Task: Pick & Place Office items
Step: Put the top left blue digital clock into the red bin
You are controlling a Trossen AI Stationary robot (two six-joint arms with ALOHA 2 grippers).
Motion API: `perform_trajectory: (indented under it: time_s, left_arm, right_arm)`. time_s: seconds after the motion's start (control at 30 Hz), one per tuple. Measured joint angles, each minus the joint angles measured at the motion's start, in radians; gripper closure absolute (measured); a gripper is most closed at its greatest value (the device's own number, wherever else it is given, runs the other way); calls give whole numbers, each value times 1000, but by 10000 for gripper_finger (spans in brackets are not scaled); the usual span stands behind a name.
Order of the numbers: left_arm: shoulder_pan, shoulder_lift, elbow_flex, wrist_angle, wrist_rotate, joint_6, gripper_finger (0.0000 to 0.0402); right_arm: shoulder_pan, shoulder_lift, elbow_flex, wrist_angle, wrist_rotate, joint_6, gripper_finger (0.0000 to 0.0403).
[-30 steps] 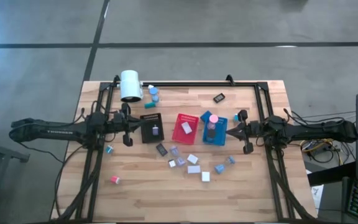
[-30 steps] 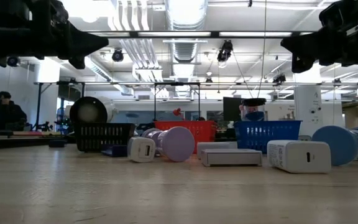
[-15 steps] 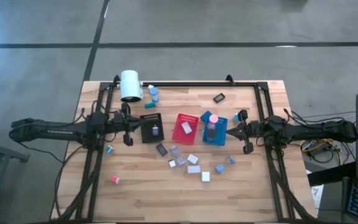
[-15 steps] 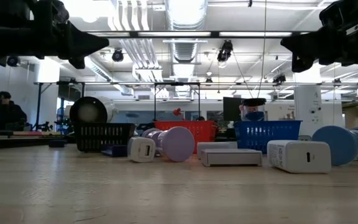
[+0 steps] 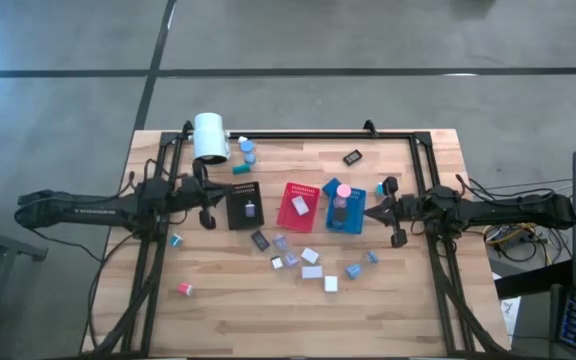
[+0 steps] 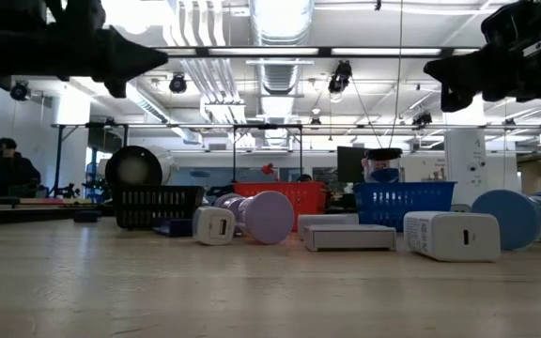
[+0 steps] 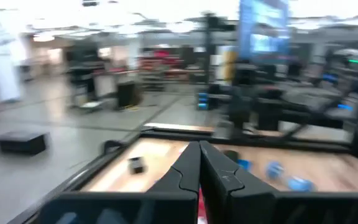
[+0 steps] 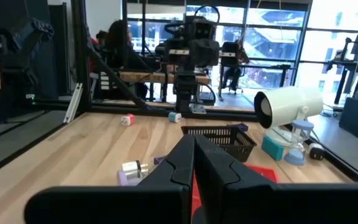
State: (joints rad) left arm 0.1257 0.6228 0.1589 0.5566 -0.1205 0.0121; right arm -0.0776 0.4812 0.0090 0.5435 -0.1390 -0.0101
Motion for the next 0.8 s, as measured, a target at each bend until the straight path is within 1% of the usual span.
perform_trajectory:
  time_s: [0.07, 0.1, 0.17, 0.27, 0.43, 0.57, 0.7, 0.8]
  left_arm:
    - [0, 0, 3, -5, -84, -36, 394]
    - [0, 0, 6, -13, -107, -48, 394]
    - [0, 0, 13, -39, -111, -54, 394]
    - [-1, 3, 38, -104, -85, -76, 394]
    - [-6, 15, 109, -261, -81, -167, 394]
    - [-19, 33, 189, -409, -80, -189, 394]
    - [-25, 65, 266, -521, -136, -210, 394]
    - [-26, 101, 312, -582, -143, -224, 394]
  right_arm:
    - [0, 0, 0, -10, 0, -1, 394]
    - [0, 0, 0, -13, 0, -1, 394]
    - [0, 0, 0, -13, 0, 4, 394]
    - [0, 0, 0, -13, 0, 16, 394]
    - [0, 0, 0, -9, 0, 46, 394]
    - [0, -1, 0, -1, 8, 57, 394]
    - [1, -2, 0, 19, 8, 63, 394]
    - [1, -2, 0, 19, 8, 63, 394]
